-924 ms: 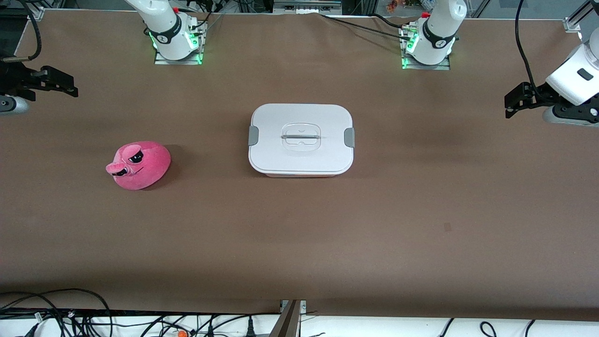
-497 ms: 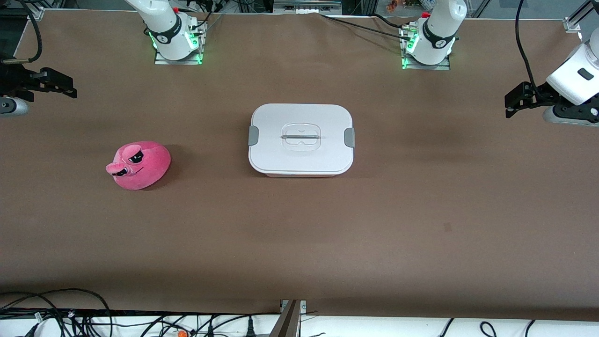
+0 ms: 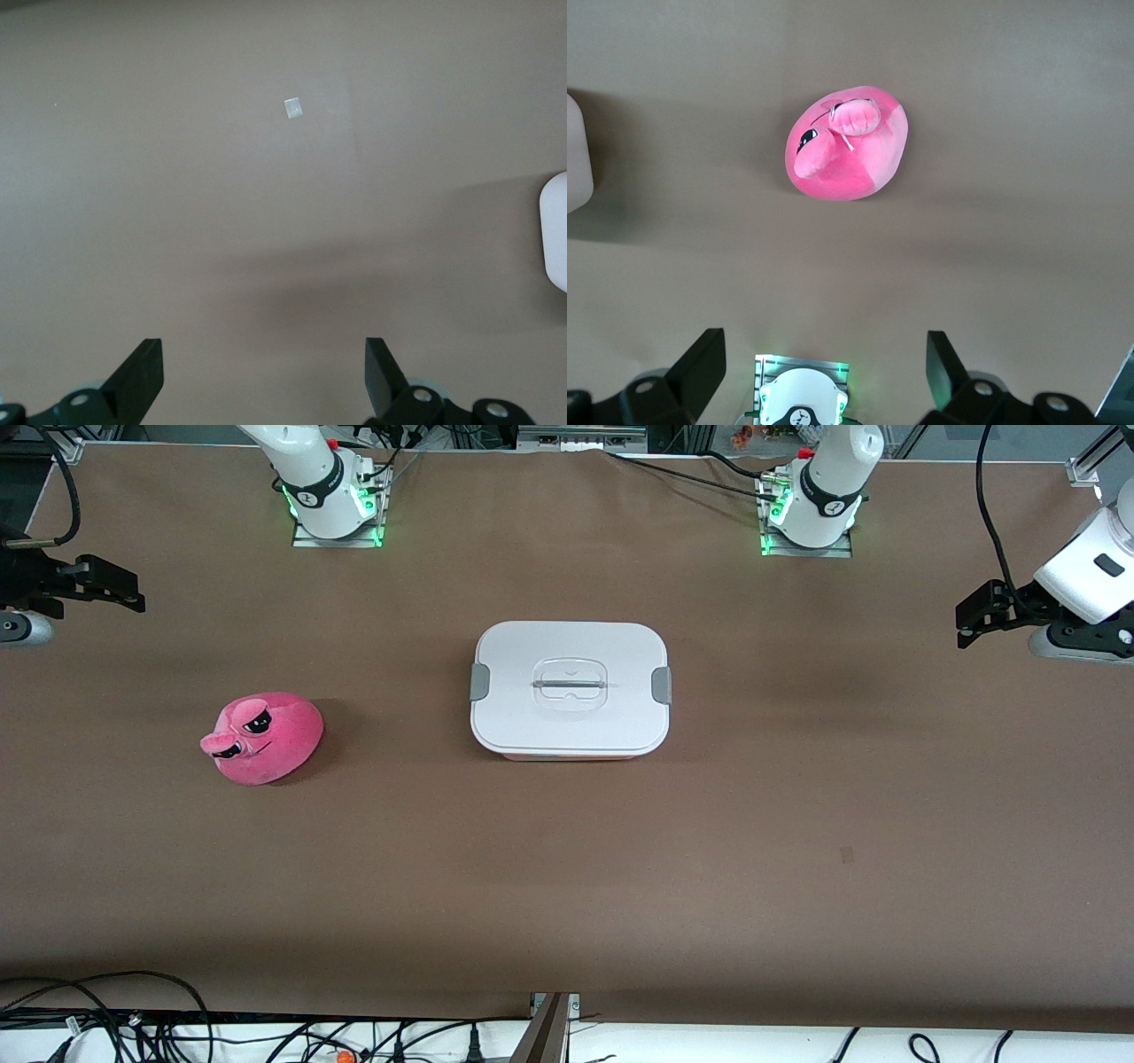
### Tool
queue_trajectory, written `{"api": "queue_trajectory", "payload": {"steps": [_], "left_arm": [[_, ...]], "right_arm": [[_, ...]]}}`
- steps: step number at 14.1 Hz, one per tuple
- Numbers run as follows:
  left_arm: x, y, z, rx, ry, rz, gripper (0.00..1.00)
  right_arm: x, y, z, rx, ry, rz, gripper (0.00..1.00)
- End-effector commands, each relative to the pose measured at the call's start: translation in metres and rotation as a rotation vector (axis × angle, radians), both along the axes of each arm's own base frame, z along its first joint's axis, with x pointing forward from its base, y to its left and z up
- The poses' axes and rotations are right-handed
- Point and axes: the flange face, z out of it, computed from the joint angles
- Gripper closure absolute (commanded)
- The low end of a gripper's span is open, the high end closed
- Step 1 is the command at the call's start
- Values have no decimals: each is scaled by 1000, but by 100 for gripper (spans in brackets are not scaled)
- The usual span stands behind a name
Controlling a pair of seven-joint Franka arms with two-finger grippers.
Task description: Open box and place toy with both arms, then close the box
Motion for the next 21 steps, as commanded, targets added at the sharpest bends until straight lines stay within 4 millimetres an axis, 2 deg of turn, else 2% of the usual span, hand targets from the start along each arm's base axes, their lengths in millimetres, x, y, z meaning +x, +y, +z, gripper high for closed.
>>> {"api": "queue_trajectory", "payload": {"steps": [1, 6, 7, 9, 10, 11, 13, 15, 18, 21], "left_arm": [[1, 3, 4, -19, 20, 8, 0], [-3, 10, 0, -20, 55, 19, 0], [-8, 8, -2, -18, 95, 17, 0], [-21, -11, -6, -49, 190, -8, 0], [-27, -25, -8, -78, 233, -29, 0], [-32, -38, -11, -82, 266, -53, 0], [-41, -71, -14, -76, 301, -116, 0], [-47, -110, -18, -107, 315, -189, 0], [-44, -168, -48, -214, 362, -276, 0], [-33, -220, -82, -259, 325, -464, 0]], "right_arm": [[-1, -4, 0, -8, -3, 2, 0], [0, -4, 0, -15, -4, -1, 0], [3, -5, -6, -16, 7, 1, 0], [8, -7, -17, -16, 28, -4, 0], [9, -8, -20, -18, 30, -6, 0], [14, -8, -33, -15, 59, -1, 0], [18, -11, -44, -15, 79, -2, 0], [29, -21, -71, -11, 128, 31, 0], [52, -43, -126, 32, 189, 225, 0], [63, -49, -166, 70, 230, 317, 0]]}}
